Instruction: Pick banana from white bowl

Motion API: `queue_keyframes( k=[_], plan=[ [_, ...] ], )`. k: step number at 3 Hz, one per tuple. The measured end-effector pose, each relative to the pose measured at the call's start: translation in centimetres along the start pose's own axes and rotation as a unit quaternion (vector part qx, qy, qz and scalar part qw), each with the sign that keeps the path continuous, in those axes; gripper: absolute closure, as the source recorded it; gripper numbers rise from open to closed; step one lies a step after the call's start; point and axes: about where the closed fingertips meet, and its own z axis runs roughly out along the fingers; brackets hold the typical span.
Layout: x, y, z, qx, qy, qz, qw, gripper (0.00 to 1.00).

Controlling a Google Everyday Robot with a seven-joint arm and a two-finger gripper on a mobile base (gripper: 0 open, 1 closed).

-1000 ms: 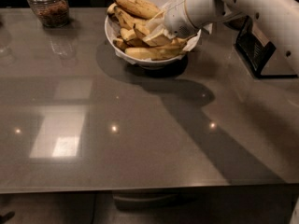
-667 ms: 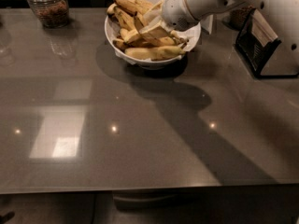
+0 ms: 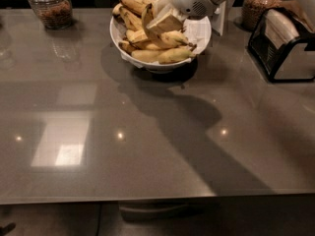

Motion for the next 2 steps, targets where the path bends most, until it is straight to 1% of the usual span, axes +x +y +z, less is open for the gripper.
queue_keyframes(
  k=[1, 2],
  plan=[
    [-0.1, 1.8, -1.7, -0.028, -0.001, 0.024, 0.9993, 1.0],
    [-0.4, 3.7, -3.3, -0.048, -0.009, 0.045, 0.9978, 1.0]
  ],
)
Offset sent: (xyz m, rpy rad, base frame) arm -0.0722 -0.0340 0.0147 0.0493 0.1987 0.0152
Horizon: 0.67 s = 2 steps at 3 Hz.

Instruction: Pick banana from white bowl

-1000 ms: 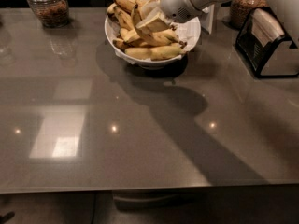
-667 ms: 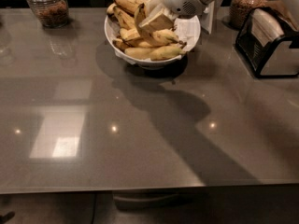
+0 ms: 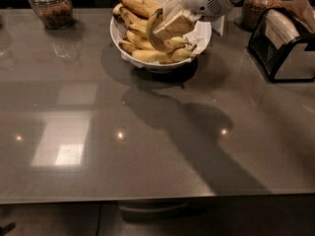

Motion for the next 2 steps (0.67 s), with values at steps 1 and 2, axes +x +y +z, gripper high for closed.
queue_keyframes(
  k=[1, 2],
  plan=[
    [-0.3, 1.6, -1.1, -0.017, -0.009, 0.016, 0.9997, 1.0],
    [-0.9, 2.9, -1.7, -0.034, -0.017, 0.022, 0.999, 1.0]
  ],
)
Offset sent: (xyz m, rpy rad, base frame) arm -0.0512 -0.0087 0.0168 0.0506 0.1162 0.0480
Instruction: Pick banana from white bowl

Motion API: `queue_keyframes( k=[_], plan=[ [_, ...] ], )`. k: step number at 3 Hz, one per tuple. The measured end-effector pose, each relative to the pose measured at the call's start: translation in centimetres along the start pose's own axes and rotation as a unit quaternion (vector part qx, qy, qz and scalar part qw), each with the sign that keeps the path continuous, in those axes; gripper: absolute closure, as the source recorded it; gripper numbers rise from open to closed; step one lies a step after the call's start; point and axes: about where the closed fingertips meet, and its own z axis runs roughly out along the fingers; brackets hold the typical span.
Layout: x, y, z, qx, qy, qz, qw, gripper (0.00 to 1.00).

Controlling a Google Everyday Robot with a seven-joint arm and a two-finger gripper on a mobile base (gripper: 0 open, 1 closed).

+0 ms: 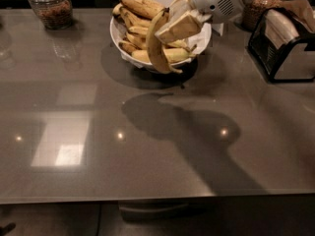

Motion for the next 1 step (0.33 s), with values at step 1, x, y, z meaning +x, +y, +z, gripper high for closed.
queue_keyframes(
  k=[1],
  plan=[
    [-0.3, 1.43, -0.56, -0.017, -0.008, 0.011, 0.9998, 1.0]
  ],
)
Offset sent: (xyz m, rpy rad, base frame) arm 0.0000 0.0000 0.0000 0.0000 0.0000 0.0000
